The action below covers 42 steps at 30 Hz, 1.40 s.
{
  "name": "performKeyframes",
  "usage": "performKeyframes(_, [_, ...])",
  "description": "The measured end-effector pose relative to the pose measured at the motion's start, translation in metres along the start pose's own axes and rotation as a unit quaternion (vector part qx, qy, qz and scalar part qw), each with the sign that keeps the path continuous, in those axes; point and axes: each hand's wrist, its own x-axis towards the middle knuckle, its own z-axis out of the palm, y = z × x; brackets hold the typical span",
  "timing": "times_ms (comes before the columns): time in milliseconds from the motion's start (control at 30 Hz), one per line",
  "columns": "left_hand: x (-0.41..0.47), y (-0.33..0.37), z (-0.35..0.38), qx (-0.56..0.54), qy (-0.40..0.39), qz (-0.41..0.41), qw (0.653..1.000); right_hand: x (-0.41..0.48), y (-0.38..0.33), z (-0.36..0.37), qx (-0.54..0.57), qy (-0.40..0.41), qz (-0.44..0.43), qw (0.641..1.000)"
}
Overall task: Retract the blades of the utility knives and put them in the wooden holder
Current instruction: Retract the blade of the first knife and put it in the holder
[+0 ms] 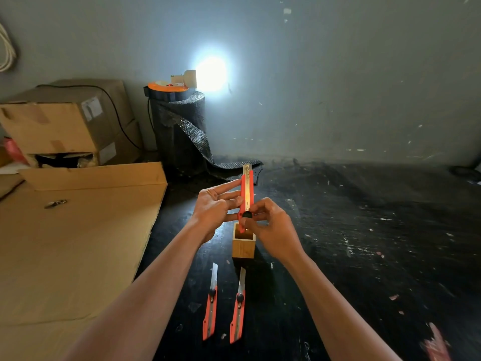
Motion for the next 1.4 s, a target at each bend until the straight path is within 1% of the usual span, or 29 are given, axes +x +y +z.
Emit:
performKeyframes(167, [0.002, 0.002, -0.001, -0.009, 0.009, -0.001, 1.000, -0.001, 0.001, -0.001, -0.014, -0.026, -0.025, 0.999])
performKeyframes(400, [0.002, -0.002, -0.001, -0.001, 0.009, 0.003, 1.000, 0.001, 0.002, 0.004, 0.012, 0.008, 0.004, 1.000])
performKeyframes(600, [0.005, -0.006, -0.004, -0.005, 0.018, -0.001, 1.000, 0.001, 0.007, 0.000, -0.006, -0.033, -0.029, 0.999])
performKeyframes(833, [0.005, -0.012, -0.003, -0.008, 0.017, 0.002, 1.000, 0.005, 0.016, 0.006, 0.013, 0.001, 0.002, 1.000])
performKeyframes(1033, [0.007, -0.024, -0.004, -0.006, 0.017, -0.006, 1.000, 0.006, 0.023, 0.011, 0.029, 0.007, 0.010, 1.000])
performKeyframes(1133, [0.009, -0.034, -0.008, -0.022, 0.006, -0.021, 1.000, 0.017, 0.026, 0.008, 0.058, 0.022, 0.019, 0.998])
performKeyframes(1200, [0.011, -0.041, -0.009, -0.027, -0.001, -0.030, 0.999, 0.029, 0.030, 0.006, 0.057, 0.029, 0.015, 0.998])
performKeyframes(1400, [0.029, -0.063, -0.009, -0.035, 0.010, -0.033, 0.999, 0.067, 0.052, 0.011, 0.062, 0.001, 0.014, 0.998])
